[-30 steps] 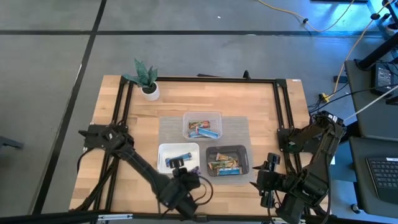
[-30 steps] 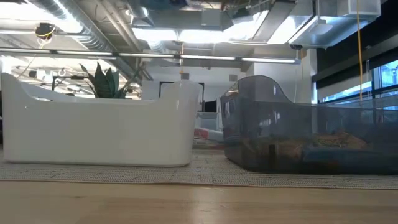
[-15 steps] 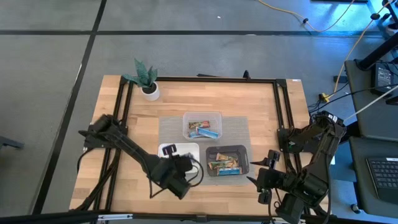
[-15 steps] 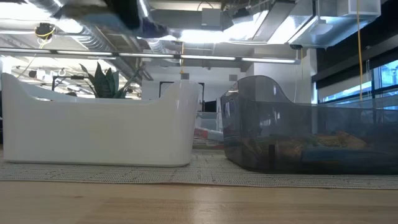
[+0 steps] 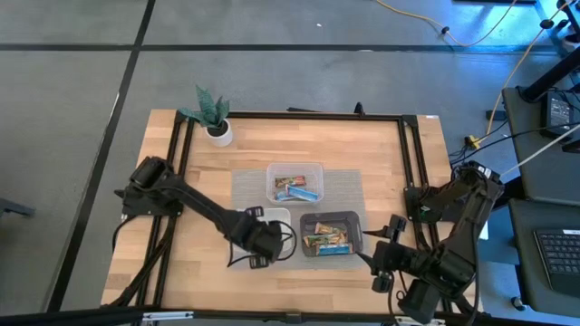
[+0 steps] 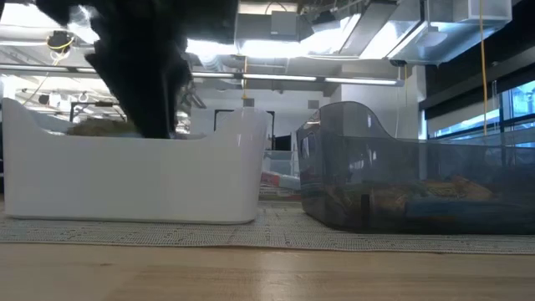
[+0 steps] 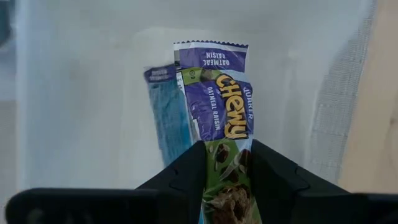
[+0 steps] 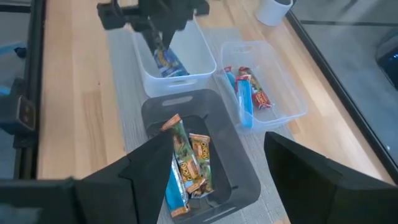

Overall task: Pick and place Granola Bars by type
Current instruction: Put the blue granola bar into the white bin, then return to Home Position

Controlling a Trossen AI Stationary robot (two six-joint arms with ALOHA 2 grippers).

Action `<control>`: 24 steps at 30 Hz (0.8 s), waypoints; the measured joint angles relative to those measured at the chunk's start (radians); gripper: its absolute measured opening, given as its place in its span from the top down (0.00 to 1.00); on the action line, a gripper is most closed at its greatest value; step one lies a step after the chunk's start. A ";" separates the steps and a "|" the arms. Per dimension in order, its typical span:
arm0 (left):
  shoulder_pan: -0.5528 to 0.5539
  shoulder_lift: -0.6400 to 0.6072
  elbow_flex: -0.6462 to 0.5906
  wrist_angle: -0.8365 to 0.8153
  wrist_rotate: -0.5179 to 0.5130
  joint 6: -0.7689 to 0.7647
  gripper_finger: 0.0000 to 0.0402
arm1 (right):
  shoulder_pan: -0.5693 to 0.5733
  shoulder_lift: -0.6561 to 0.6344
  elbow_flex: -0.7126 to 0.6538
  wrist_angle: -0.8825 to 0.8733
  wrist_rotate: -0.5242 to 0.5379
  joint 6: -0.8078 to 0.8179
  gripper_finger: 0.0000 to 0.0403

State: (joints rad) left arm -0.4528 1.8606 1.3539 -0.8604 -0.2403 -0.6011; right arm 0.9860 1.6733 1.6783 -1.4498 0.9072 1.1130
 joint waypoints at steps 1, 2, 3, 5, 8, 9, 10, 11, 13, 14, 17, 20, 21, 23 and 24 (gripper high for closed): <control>0.009 0.000 -0.014 0.020 0.015 0.009 0.74 | -0.004 0.000 0.000 0.000 0.000 0.000 0.37; 0.017 0.001 -0.023 0.023 0.023 0.012 0.74 | -0.007 0.000 0.000 0.000 0.000 0.000 0.37; 0.023 0.001 -0.025 0.018 0.026 0.013 0.74 | -0.011 0.000 0.000 0.000 0.000 0.000 0.37; 0.032 0.001 -0.024 0.021 0.019 0.023 0.73 | -0.016 0.000 0.000 0.000 0.000 -0.004 0.37; 0.036 0.001 -0.024 0.027 -0.026 0.039 0.72 | -0.019 0.000 0.000 0.000 0.000 -0.029 0.37; 0.036 0.001 -0.024 0.028 -0.047 0.039 0.72 | -0.021 0.000 0.000 0.002 -0.001 -0.042 0.37; 0.036 0.001 -0.024 0.027 -0.062 0.039 0.72 | -0.023 0.000 0.000 0.006 -0.001 -0.048 0.37; 0.036 0.001 -0.024 0.027 -0.071 0.039 0.73 | -0.026 0.000 0.000 0.013 -0.001 -0.055 0.37; 0.036 0.001 -0.024 0.027 -0.073 0.043 0.73 | -0.028 0.000 0.000 0.021 -0.001 -0.072 0.37; 0.036 0.001 -0.024 0.027 -0.072 0.047 0.73 | -0.028 0.000 0.000 0.021 -0.001 -0.076 0.37; 0.036 0.001 -0.024 0.027 -0.045 0.050 0.72 | -0.028 0.000 0.000 0.027 -0.001 -0.077 0.37; 0.036 0.001 -0.024 0.027 0.039 0.057 0.70 | -0.028 0.000 0.000 0.045 0.010 -0.071 0.37; 0.036 0.001 -0.024 0.027 0.053 0.057 0.69 | -0.032 0.000 0.000 0.050 0.013 -0.071 0.37; 0.036 0.001 -0.024 0.027 0.057 0.065 0.66 | -0.044 0.000 0.000 0.055 0.012 -0.074 0.37; 0.036 0.001 -0.024 0.027 0.056 0.077 0.64 | -0.054 0.000 0.000 0.056 0.009 -0.072 0.37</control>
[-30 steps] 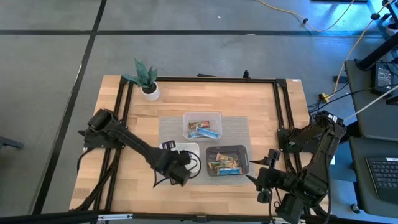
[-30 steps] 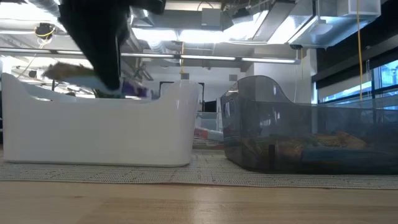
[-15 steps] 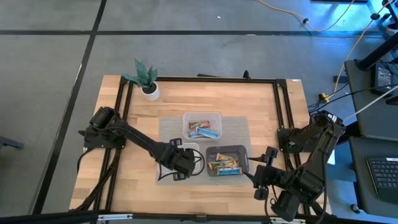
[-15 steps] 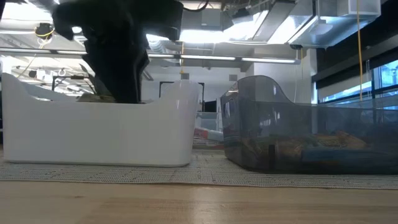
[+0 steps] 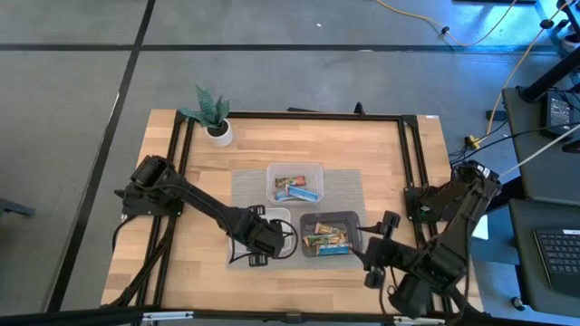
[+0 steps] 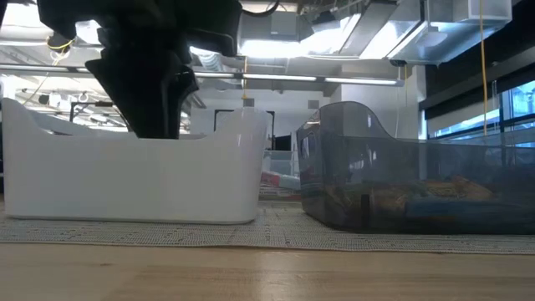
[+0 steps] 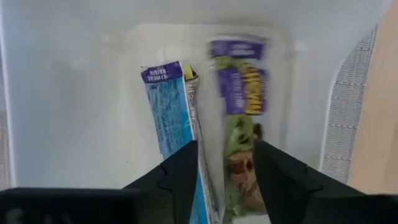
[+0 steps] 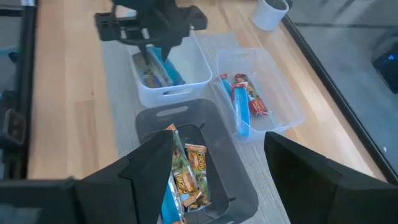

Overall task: Pick and place Granola Bars by type
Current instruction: Return to Home Position

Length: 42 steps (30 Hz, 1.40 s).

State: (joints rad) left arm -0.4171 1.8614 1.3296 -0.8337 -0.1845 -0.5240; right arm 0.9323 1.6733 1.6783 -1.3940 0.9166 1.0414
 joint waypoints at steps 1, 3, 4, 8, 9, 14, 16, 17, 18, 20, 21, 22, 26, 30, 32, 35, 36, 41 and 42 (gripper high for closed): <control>0.000 0.000 0.000 0.000 -0.002 0.005 0.62 | -0.011 0.000 0.000 0.000 -0.005 0.002 0.37; 0.000 -0.003 0.000 -0.009 0.000 0.015 0.59 | -0.042 0.000 0.000 -0.001 -0.028 0.021 0.37; 0.000 -0.011 0.000 -0.025 0.001 0.022 0.58 | -0.063 -0.001 0.000 0.000 -0.049 0.029 0.37; 0.000 -0.123 0.000 -0.061 -0.046 0.072 0.56 | -0.173 -0.020 0.000 0.021 -0.211 -0.046 0.37; 0.000 -0.155 0.000 -0.059 -0.077 0.094 0.56 | -0.198 -0.024 0.000 0.055 -0.237 -0.119 0.37; 0.035 -0.307 0.000 -0.009 -0.172 0.187 0.57 | -0.312 -0.043 0.000 0.304 -0.374 -0.473 0.37; 0.057 -0.347 0.001 0.055 -0.135 0.233 0.56 | -0.355 -0.045 -0.010 0.380 -0.414 -0.577 0.37; 0.064 -0.359 0.001 0.099 -0.114 0.266 0.56 | -0.375 -0.045 -0.021 0.419 -0.424 -0.616 0.37; 0.072 -0.368 0.001 0.147 -0.088 0.306 0.56 | -0.395 -0.045 -0.036 0.452 -0.439 -0.649 0.37; 0.094 -0.374 0.001 0.254 -0.016 0.379 0.57 | -0.437 -0.052 -0.085 0.547 -0.489 -0.705 0.37; 0.106 -0.374 0.001 0.296 0.019 0.411 0.57 | -0.460 -0.058 -0.118 0.623 -0.524 -0.740 0.37; 0.119 -0.374 0.001 0.322 0.045 0.439 0.57 | -0.481 -0.067 -0.164 0.722 -0.553 -0.775 0.37; 0.176 -0.392 -0.003 0.311 0.064 0.471 0.56 | -0.569 -0.114 -0.348 1.040 -0.634 -0.861 0.37; 0.219 -0.524 -0.161 0.461 0.094 0.468 0.57 | -0.643 -0.238 -0.527 1.243 -0.794 -0.851 0.37; 0.235 -0.616 -0.288 0.567 0.101 0.438 0.57 | -0.659 -0.309 -0.612 1.281 -0.804 -0.844 0.37; 0.259 -0.785 -0.462 0.671 0.095 0.406 0.56 | -0.675 -0.439 -0.727 1.300 -0.783 -0.836 0.37; 0.266 -0.842 -0.513 0.687 0.089 0.393 0.56 | -0.676 -0.486 -0.766 1.314 -0.772 -0.836 0.37; 0.285 -1.103 -0.712 0.703 0.003 0.366 0.57 | -0.676 -0.720 -0.958 1.349 -0.706 -0.862 0.37; 0.289 -1.152 -0.741 0.694 -0.045 0.380 0.57 | -0.676 -0.768 -0.991 1.351 -0.689 -0.873 0.37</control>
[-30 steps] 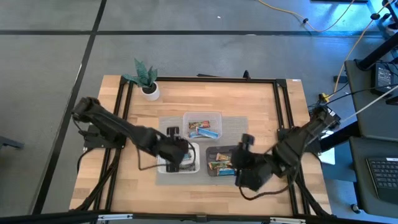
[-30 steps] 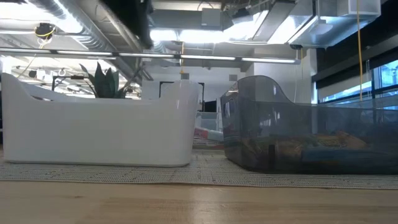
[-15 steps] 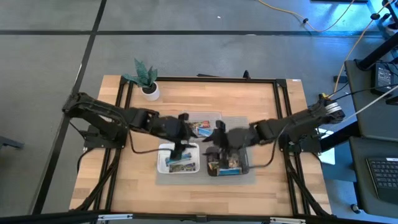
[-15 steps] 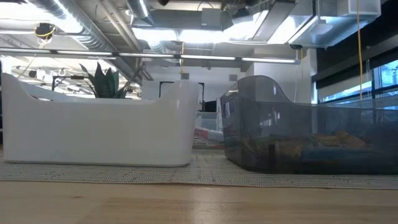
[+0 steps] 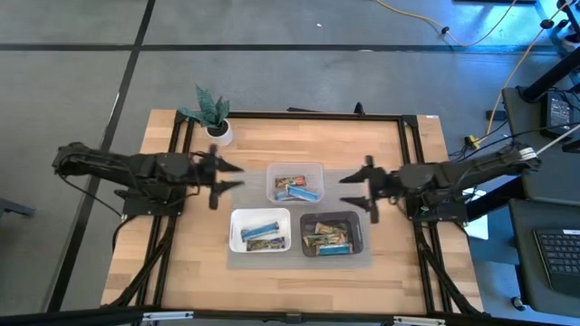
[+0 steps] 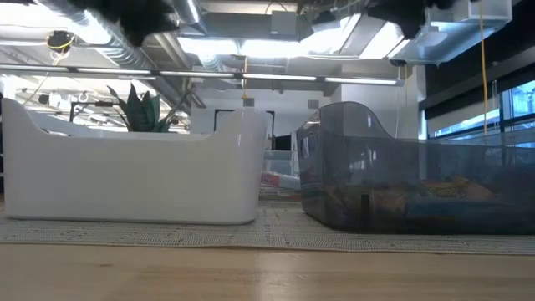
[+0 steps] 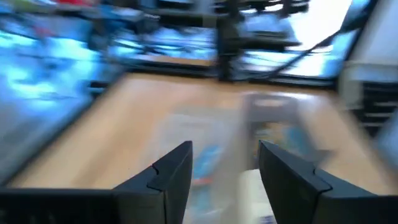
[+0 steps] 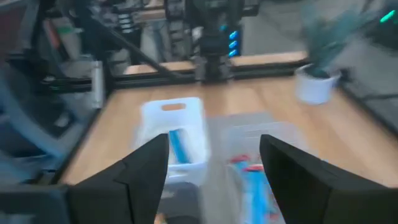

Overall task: Pick and place Granola Bars by type
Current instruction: Return to Home Position

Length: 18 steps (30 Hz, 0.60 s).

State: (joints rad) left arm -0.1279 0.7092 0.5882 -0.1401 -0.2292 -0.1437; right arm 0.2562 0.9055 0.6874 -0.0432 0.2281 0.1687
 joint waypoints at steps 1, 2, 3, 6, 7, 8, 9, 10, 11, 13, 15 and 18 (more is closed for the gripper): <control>0.004 -0.048 -0.026 -0.023 -0.055 0.028 0.57 | 0.000 -0.045 -0.032 -0.001 0.024 -0.023 0.37; 0.007 -0.088 -0.048 -0.049 -0.107 0.060 0.56 | 0.000 -0.084 -0.062 -0.002 0.043 -0.040 0.37; 0.008 -0.125 -0.067 -0.078 -0.145 0.070 0.56 | -0.001 -0.122 -0.094 -0.004 0.052 -0.042 0.37; 0.007 -0.213 -0.121 -0.147 -0.170 -0.038 0.57 | 0.000 -0.209 -0.185 0.013 0.051 0.022 0.37; 0.010 -0.239 -0.142 -0.148 -0.171 -0.051 0.57 | -0.002 -0.238 -0.218 0.027 0.049 0.042 0.37; 0.015 -0.264 -0.160 -0.149 -0.172 -0.060 0.57 | -0.007 -0.270 -0.249 0.032 0.049 0.062 0.37; 0.020 -0.289 -0.178 -0.149 -0.171 -0.069 0.57 | -0.012 -0.300 -0.277 0.037 0.049 0.077 0.37; 0.025 -0.315 -0.194 -0.147 -0.169 -0.085 0.57 | -0.016 -0.331 -0.305 0.050 0.046 0.089 0.37; 0.031 -0.339 -0.211 -0.141 -0.165 -0.098 0.57 | -0.017 -0.362 -0.331 0.060 0.039 0.092 0.37; 0.041 -0.386 -0.240 -0.135 -0.161 -0.106 0.57 | -0.021 -0.420 -0.376 0.097 0.033 0.085 0.37; 0.052 -0.426 -0.270 -0.117 -0.147 -0.106 0.56 | -0.033 -0.485 -0.411 0.111 0.032 0.081 0.37; 0.076 -0.487 -0.309 -0.095 -0.128 -0.101 0.57 | -0.056 -0.569 -0.455 0.115 0.028 0.081 0.37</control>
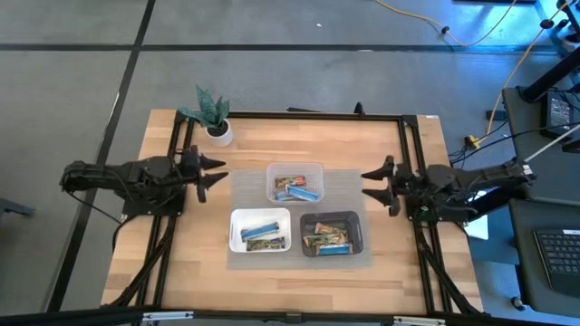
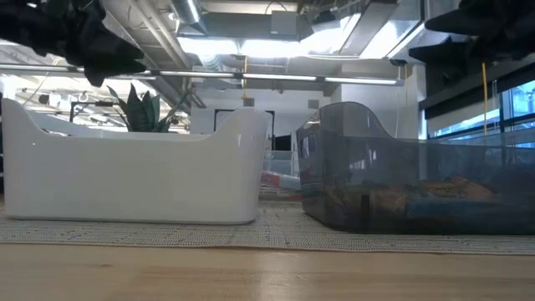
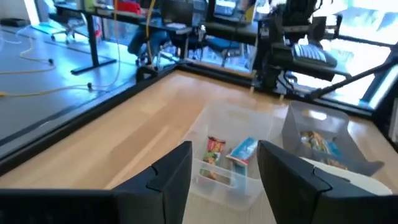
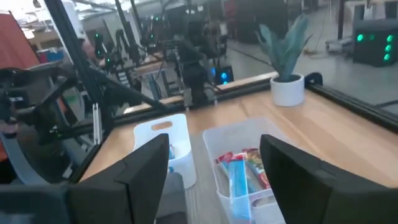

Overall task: Pick and place Granola Bars by type
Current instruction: Return to Home Position

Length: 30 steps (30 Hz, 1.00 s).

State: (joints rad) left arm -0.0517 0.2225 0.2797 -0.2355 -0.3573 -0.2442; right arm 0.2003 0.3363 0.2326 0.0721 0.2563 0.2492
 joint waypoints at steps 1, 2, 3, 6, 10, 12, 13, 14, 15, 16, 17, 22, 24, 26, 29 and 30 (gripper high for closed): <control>0.010 -0.017 -0.011 0.003 0.001 0.000 0.57 | -0.009 -0.027 -0.013 -0.004 -0.006 -0.009 0.37; 0.020 -0.032 -0.023 0.002 0.002 0.000 0.57 | -0.021 -0.051 -0.024 -0.006 -0.013 -0.018 0.37; 0.032 -0.049 -0.035 -0.002 0.002 0.000 0.57 | -0.032 -0.076 -0.033 -0.004 -0.015 -0.024 0.37; 0.066 -0.097 -0.064 0.004 0.016 0.000 0.57 | -0.070 -0.144 -0.063 -0.001 -0.027 -0.037 0.37; 0.117 -0.155 -0.094 0.008 0.074 0.004 0.56 | -0.117 -0.214 -0.089 -0.002 -0.081 -0.050 0.37; 0.144 -0.187 -0.114 0.006 0.104 0.011 0.57 | -0.141 -0.246 -0.103 -0.011 -0.083 -0.050 0.37; 0.157 -0.201 -0.124 0.005 0.120 0.011 0.57 | -0.153 -0.262 -0.112 -0.016 -0.083 -0.051 0.37; 0.171 -0.218 -0.132 0.001 0.135 0.010 0.57 | -0.166 -0.279 -0.124 -0.015 -0.083 -0.051 0.37; 0.184 -0.223 -0.139 0.003 0.145 0.006 0.57 | -0.178 -0.298 -0.136 -0.015 -0.089 -0.051 0.37; 0.197 -0.222 -0.140 0.003 0.153 0.006 0.57 | -0.189 -0.316 -0.147 -0.014 -0.101 -0.051 0.37; 0.209 -0.222 -0.142 -0.005 0.166 0.005 0.56 | -0.202 -0.333 -0.159 -0.012 -0.117 -0.051 0.37; 0.267 -0.222 -0.142 -0.008 0.233 0.003 0.57 | -0.250 -0.335 -0.223 0.086 -0.182 -0.047 0.37; 0.288 -0.222 -0.142 -0.008 0.252 0.004 0.57 | -0.265 -0.335 -0.226 0.074 -0.181 -0.047 0.37; 0.309 -0.222 -0.143 -0.005 0.267 0.002 0.56 | -0.282 -0.336 -0.226 0.077 -0.181 -0.052 0.37; 0.334 -0.222 -0.160 0.027 0.304 -0.005 0.56 | -0.304 -0.335 -0.226 0.067 -0.182 -0.054 0.37; 0.341 -0.222 -0.173 0.052 0.316 -0.005 0.57 | -0.312 -0.336 -0.226 0.062 -0.182 -0.053 0.37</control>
State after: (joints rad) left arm 0.2888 0.0002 0.1062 -0.1839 -0.0413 -0.2493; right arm -0.1112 0.0006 0.0067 0.1338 0.0742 0.1963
